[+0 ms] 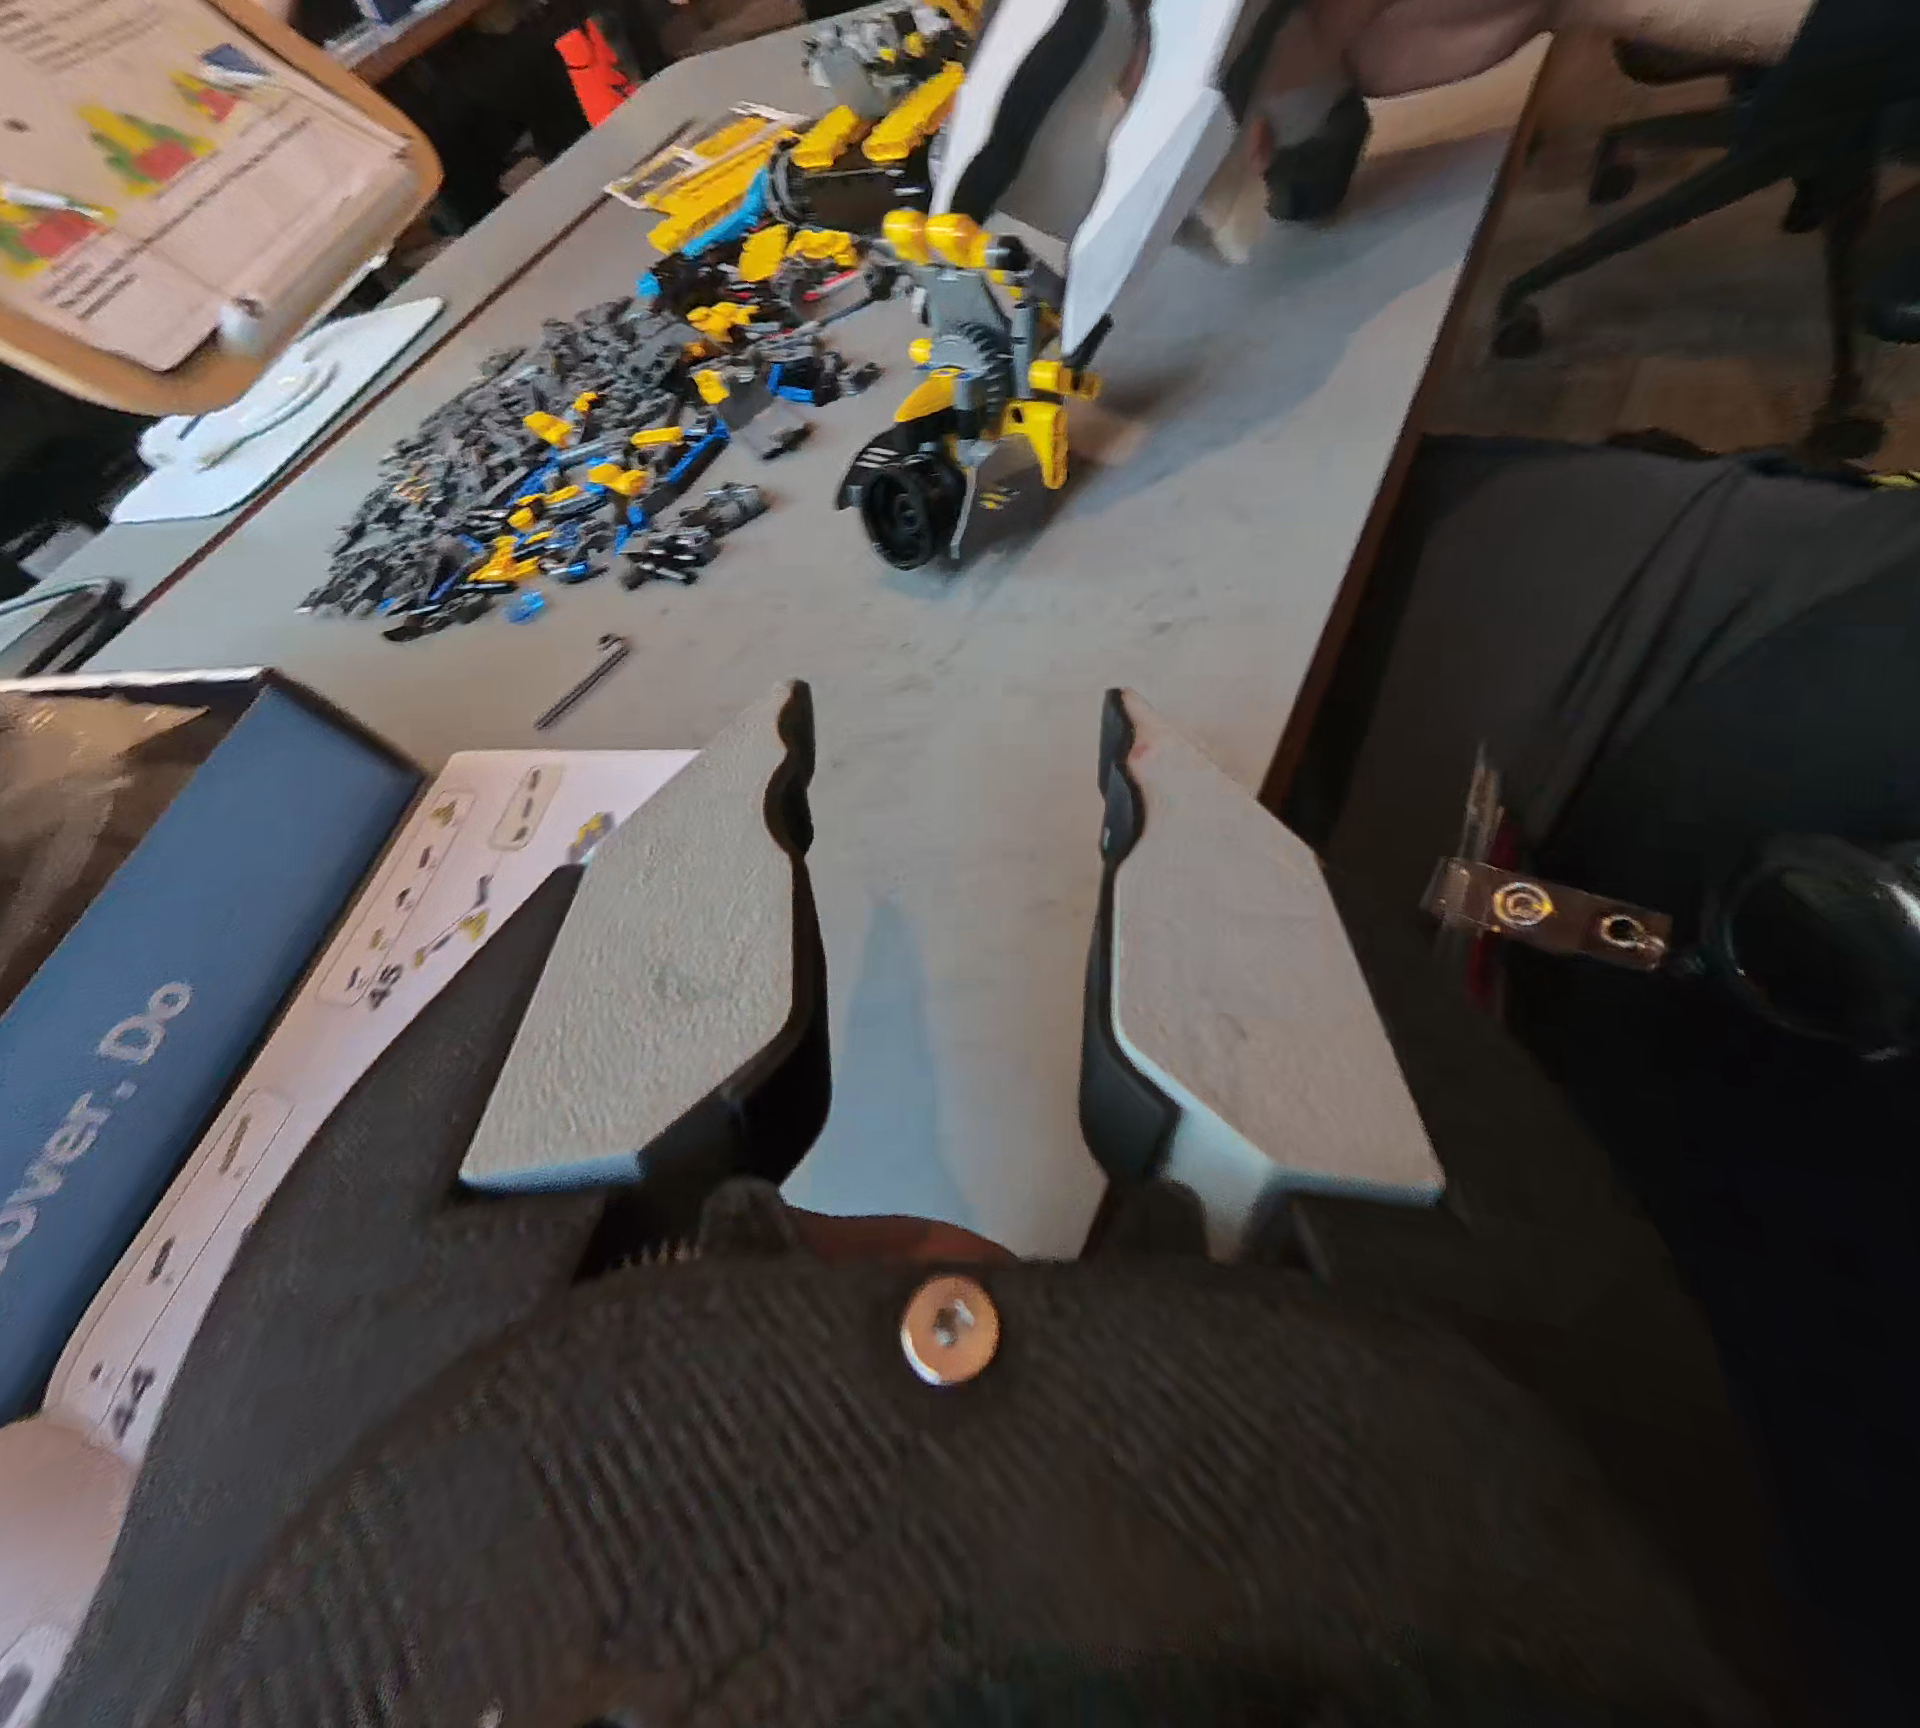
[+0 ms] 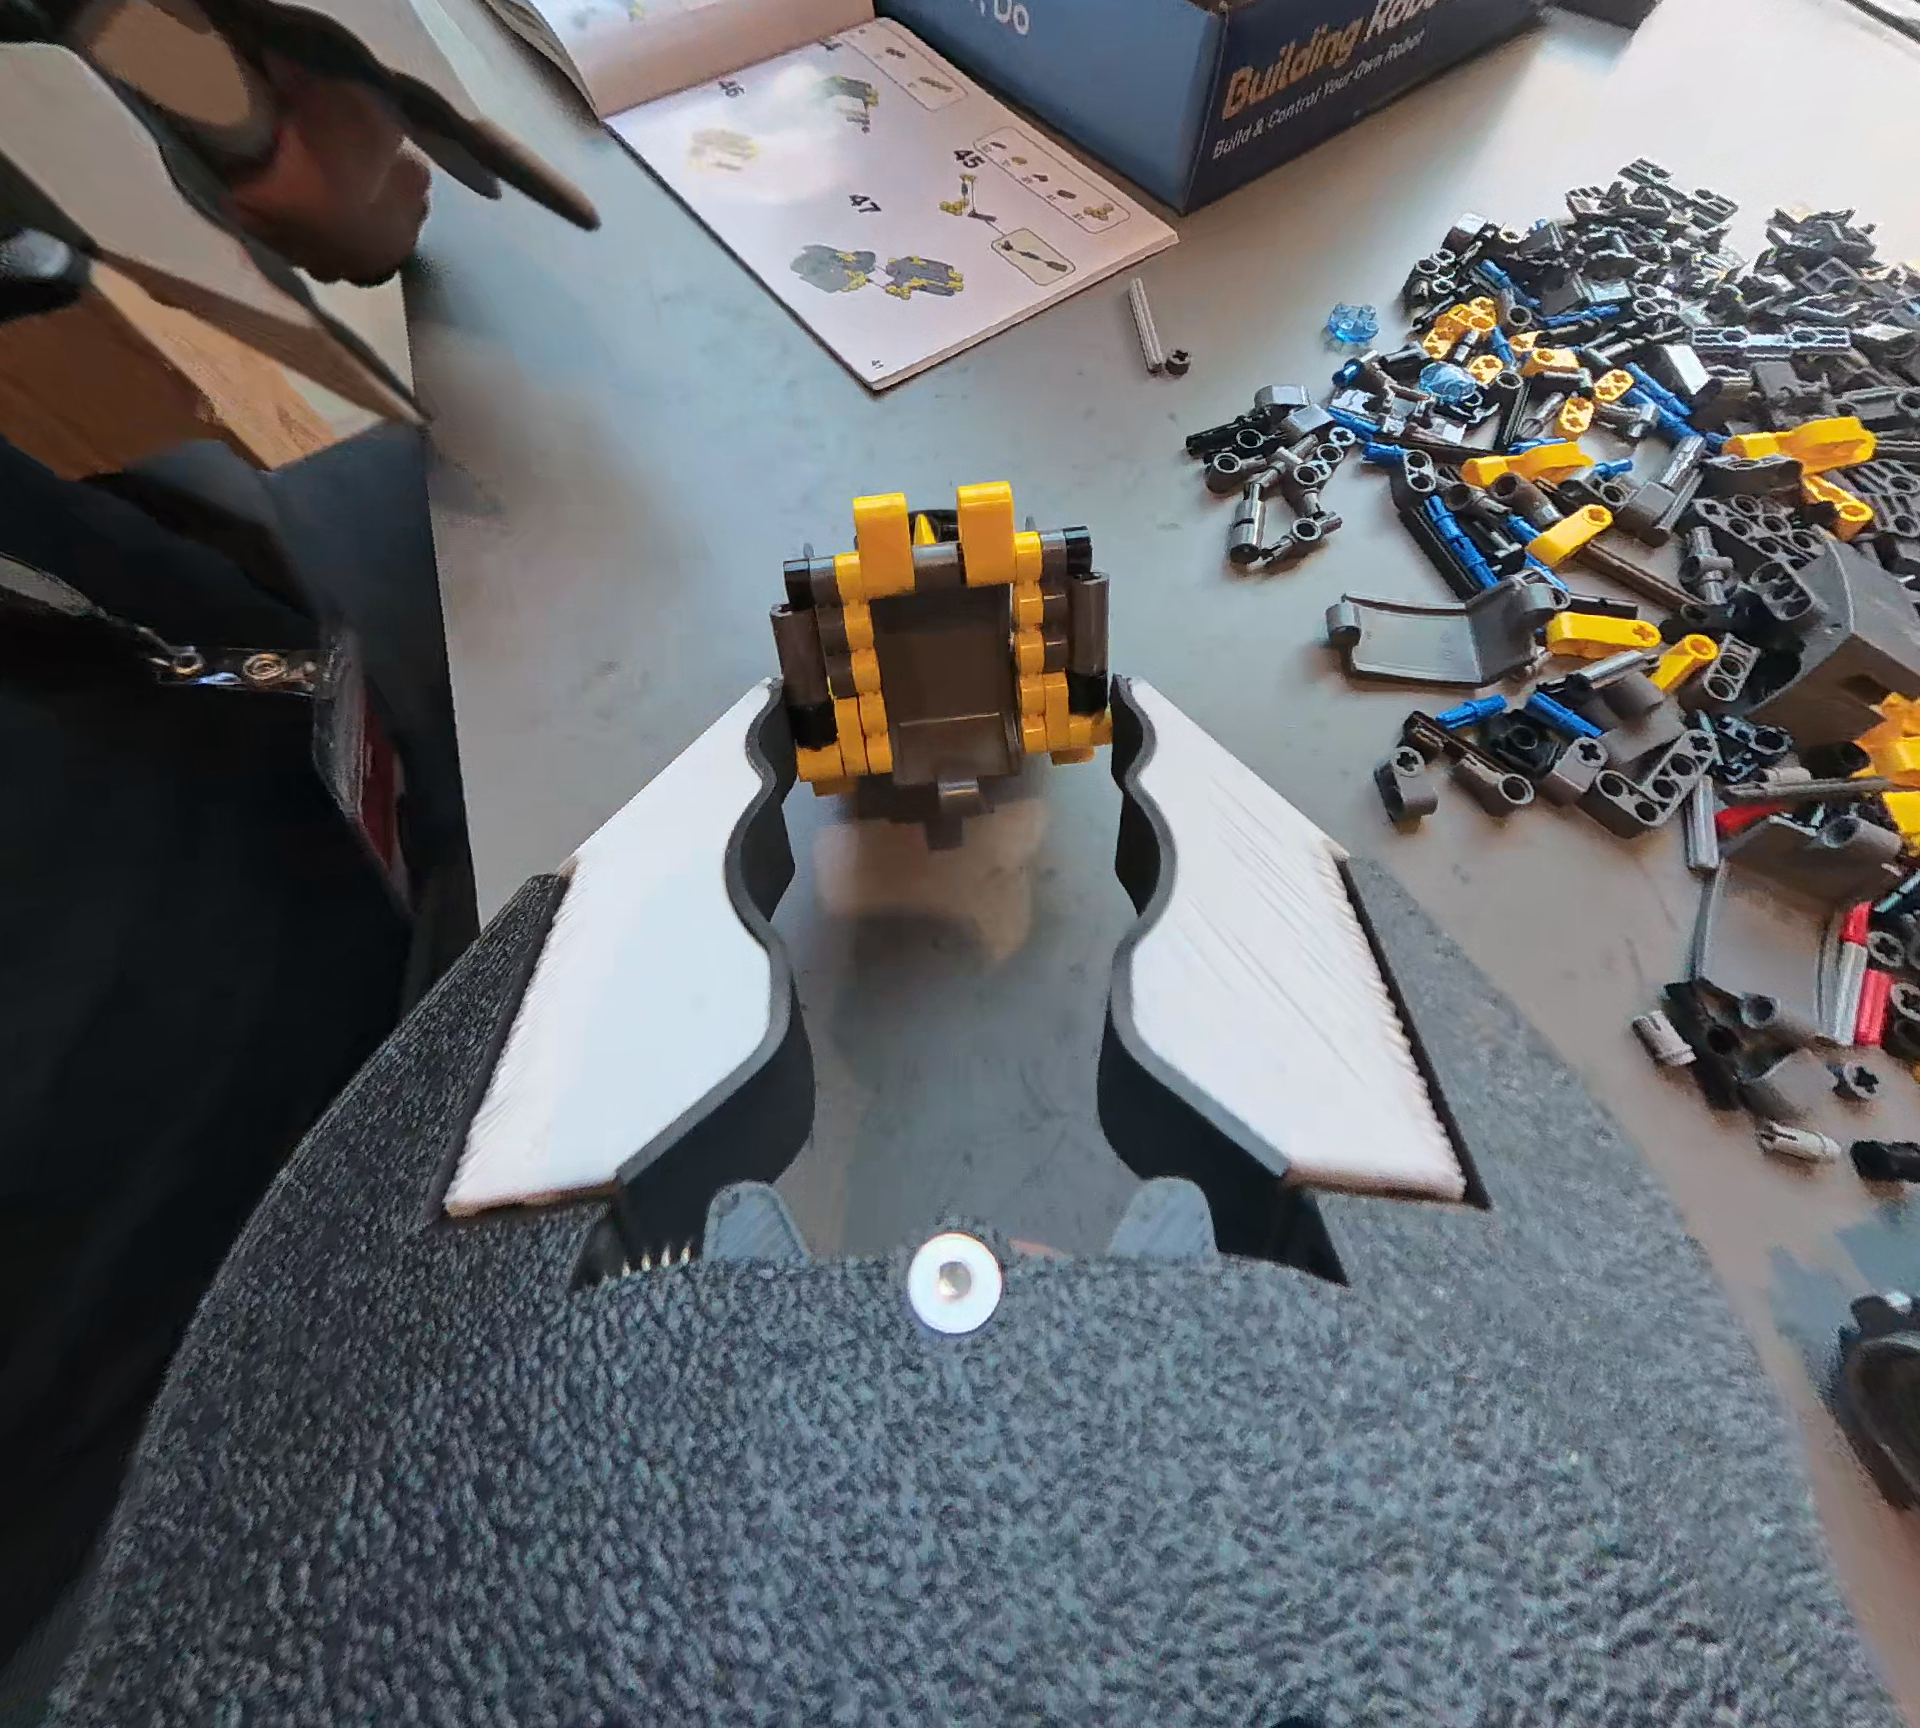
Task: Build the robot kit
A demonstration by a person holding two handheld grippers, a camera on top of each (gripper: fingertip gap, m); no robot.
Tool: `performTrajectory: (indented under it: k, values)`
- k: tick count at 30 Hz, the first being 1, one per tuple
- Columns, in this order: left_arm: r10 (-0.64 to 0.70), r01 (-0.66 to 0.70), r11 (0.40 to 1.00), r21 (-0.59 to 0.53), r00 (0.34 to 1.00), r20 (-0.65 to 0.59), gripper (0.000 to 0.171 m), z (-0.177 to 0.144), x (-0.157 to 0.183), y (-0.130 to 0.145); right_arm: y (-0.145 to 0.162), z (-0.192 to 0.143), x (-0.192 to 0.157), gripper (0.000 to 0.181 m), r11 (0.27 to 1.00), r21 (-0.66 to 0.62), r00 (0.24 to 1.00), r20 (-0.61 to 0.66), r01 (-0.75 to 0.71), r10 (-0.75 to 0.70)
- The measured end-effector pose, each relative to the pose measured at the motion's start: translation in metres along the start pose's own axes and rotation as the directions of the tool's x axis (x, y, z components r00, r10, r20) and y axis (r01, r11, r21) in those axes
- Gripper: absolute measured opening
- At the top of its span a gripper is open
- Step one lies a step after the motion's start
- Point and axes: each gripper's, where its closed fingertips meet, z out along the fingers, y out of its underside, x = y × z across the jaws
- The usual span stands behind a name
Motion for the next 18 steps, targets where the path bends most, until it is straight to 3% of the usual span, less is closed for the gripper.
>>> performTrajectory:
  k: [5, 18]
  values:
    - [-0.110, 0.111, 0.992, -0.063, 0.994, 0.025, 0.053, -0.008, -0.022, 0.017, 0.001, -0.002, 0.005, 0.061, 0.999, 0.017, 0.999, 0.016, -0.031, 0.030]
    - [-0.214, 0.244, 0.945, -0.218, 0.965, 0.155, 0.062, -0.024, -0.070, 0.057, -0.001, -0.012, 0.003, 0.062, 0.996, 0.065, 0.994, 0.091, -0.064, 0.058]
